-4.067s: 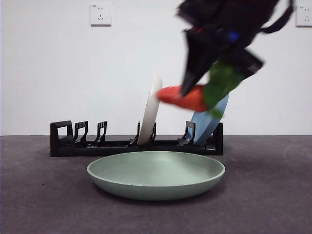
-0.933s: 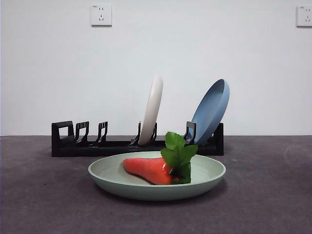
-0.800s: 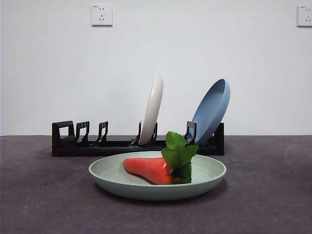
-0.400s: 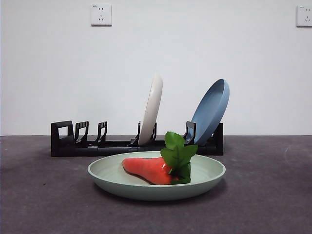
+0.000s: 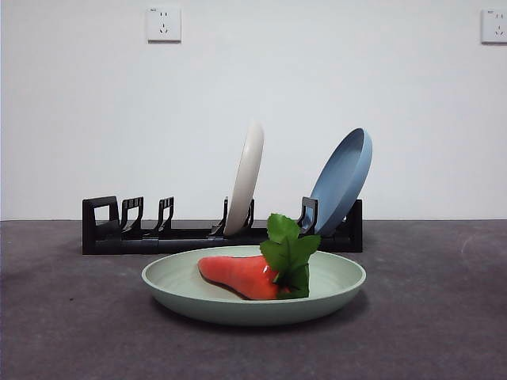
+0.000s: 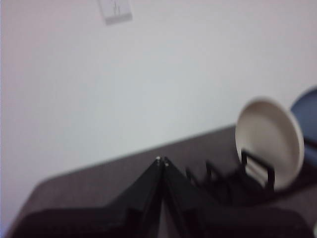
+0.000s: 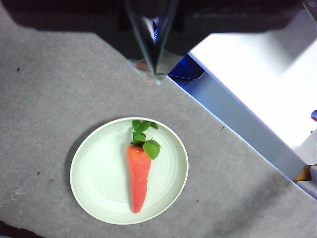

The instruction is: Take the green plate from the plate rack,put the plate on the table,take the carrot from the table,put the carrot in the plate

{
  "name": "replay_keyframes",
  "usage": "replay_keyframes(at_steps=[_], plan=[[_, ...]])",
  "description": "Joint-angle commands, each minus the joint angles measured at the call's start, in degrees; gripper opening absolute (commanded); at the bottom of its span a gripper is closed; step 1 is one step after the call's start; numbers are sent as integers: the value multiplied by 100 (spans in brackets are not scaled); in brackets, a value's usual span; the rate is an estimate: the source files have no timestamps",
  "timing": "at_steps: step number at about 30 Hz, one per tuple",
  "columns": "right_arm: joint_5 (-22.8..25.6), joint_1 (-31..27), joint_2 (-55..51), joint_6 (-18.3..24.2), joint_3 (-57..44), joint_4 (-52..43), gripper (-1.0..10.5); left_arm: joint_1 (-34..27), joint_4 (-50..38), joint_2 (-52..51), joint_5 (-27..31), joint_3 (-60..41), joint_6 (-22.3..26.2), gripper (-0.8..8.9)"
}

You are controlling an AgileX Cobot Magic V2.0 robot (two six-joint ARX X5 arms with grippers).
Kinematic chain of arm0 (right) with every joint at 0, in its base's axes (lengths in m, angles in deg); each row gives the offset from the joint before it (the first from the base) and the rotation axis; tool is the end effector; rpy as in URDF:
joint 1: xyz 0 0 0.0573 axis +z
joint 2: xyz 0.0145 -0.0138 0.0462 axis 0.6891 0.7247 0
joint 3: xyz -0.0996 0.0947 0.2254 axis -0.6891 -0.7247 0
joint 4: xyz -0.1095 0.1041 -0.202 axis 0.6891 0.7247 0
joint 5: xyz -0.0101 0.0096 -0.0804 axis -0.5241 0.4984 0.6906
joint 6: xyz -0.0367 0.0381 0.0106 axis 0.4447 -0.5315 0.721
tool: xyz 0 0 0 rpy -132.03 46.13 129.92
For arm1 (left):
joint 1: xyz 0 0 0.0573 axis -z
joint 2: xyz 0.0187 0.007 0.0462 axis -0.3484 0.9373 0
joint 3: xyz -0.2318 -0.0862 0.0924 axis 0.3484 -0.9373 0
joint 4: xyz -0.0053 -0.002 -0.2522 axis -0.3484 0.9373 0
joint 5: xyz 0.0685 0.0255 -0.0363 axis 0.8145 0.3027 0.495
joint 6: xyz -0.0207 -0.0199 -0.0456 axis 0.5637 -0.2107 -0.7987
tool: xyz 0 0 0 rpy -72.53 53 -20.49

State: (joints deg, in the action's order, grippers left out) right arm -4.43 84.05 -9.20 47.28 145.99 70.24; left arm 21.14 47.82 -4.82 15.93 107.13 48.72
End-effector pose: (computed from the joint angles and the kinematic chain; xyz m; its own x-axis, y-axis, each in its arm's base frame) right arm 0.0987 0.0902 0.3515 0.3946 0.5413 -0.7425 -0.6624 0.7276 0.1784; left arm 0.0980 -0.0050 0.2703 0.9880 -0.1395 0.0658 0.1243 0.9727 0.1960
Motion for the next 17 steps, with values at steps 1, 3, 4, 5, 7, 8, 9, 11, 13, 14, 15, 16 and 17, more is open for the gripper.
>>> replay_keyframes(at_steps=[1,3,4,5,7,8,9,11,13,14,15,16,17], plan=[[13,9,-9,-52,-9,-31,2,-94,-151,-380,-28,-697,-142,-3],[13,9,-9,-52,-9,-31,2,-140,-153,-566,-26,-1003,-203,-3],[13,9,-9,-52,-9,-31,2,-168,-153,-669,-26,-1178,-212,-3],[13,7,-9,-52,-9,-31,2,-188,-146,-745,-26,-1296,-214,-3],[13,7,-9,-52,-9,-31,2,-221,-129,-894,-28,-1530,-289,-3],[13,9,-9,-52,-9,-31,2,-234,-133,-955,-24,-1626,-361,-3],[13,7,-9,-52,-11,-31,2,-247,-125,-1025,-24,-1725,-413,-3],[13,7,-9,-52,-9,-28,2,-269,-44,-1130,-26,-1867,-509,-3],[13,7,-9,-52,-9,-31,2,-284,70,-1215,-26,-1982,-546,-3],[13,9,-9,-52,-9,-31,2,-289,111,-1252,-26,-2035,-579,-3],[13,7,-9,-52,-11,-31,2,-304,162,-1300,-26,-2092,-643,-3],[13,7,-9,-52,-9,-31,2,-319,219,-1342,-26,-2138,-684,-3],[13,9,-9,-52,-11,-31,2,-337,332,-1399,-31,-2179,-732,-3]])
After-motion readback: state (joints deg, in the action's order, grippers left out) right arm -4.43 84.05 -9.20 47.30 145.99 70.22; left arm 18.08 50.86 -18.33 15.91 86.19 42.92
